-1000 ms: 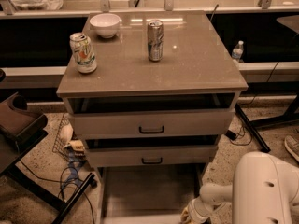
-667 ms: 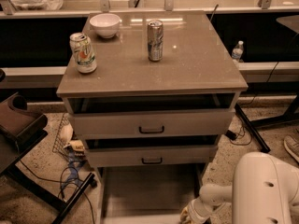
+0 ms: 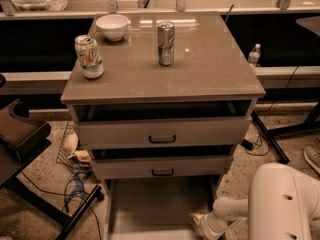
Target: Open bottom drawer
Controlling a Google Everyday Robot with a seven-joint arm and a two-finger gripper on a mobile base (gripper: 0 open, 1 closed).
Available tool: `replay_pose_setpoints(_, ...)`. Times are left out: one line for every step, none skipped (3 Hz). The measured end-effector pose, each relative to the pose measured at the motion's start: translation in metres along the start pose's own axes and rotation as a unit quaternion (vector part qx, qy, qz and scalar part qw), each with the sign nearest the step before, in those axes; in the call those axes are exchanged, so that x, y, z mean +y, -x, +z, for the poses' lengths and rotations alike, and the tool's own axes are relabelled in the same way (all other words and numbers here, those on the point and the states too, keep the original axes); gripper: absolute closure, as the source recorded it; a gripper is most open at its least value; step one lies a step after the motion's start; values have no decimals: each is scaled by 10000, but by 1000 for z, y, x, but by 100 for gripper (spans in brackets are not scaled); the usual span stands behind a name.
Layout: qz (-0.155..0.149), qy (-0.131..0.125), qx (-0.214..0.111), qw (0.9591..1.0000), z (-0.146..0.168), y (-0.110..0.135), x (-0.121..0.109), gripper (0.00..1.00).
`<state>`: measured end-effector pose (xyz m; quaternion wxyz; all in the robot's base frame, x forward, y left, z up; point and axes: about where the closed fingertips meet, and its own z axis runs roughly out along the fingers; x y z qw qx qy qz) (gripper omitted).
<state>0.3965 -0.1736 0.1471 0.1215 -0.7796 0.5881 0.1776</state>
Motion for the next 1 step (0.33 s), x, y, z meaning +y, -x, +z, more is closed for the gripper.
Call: replay_pose_setpoints(0, 1, 0, 10000, 0, 0, 0, 0)
